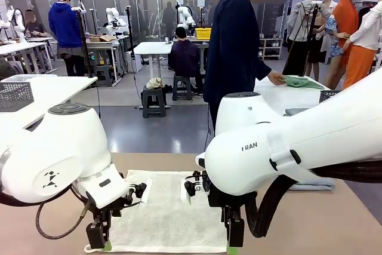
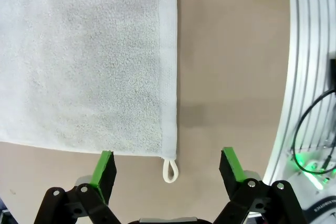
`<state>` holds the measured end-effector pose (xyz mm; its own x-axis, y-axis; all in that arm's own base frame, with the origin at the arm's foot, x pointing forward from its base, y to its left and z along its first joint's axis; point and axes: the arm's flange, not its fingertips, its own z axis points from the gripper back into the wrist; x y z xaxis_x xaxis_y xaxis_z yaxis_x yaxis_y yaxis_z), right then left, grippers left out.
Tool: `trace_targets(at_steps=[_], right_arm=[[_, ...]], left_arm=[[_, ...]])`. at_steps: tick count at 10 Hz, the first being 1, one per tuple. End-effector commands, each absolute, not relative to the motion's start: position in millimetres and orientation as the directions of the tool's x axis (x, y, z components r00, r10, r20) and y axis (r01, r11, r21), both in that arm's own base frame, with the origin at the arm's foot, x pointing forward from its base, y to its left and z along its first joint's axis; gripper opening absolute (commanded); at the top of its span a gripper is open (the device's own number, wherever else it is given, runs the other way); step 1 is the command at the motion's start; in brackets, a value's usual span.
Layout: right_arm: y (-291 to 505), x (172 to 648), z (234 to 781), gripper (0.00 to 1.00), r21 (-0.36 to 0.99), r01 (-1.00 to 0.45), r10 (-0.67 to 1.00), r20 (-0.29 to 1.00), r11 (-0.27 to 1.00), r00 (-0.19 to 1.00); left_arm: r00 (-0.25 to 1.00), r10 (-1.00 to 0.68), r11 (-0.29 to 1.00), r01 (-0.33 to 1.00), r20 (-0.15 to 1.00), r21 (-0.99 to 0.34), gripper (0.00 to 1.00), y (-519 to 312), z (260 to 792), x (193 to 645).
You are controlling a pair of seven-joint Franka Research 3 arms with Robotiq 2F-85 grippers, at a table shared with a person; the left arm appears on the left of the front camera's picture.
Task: Fold the towels and place them in the basket.
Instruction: When a person lays out a Towel with hook on the table, fold it in half twice.
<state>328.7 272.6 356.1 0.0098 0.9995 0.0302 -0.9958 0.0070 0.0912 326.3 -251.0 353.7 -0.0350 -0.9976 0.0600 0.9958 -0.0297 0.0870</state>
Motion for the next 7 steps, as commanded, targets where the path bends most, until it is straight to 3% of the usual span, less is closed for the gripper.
trace_targets(at_steps=[1, 7], right_arm=[[274, 336, 334, 1.00, 0.047, -0.999, 1.000, 0.021, -0.001, 0.000], [274, 346, 307, 1.00, 0.054, -0.998, 1.000, -0.010, 0.019, 0.018]], left_arm=[[-0.027, -0.997, -0.022, 0.997, 0.068, 0.077, 1.00, -250, 344, 333], [-0.051, -0.998, -0.050, 0.998, 0.024, 0.034, 1.00, -240, 317, 341]])
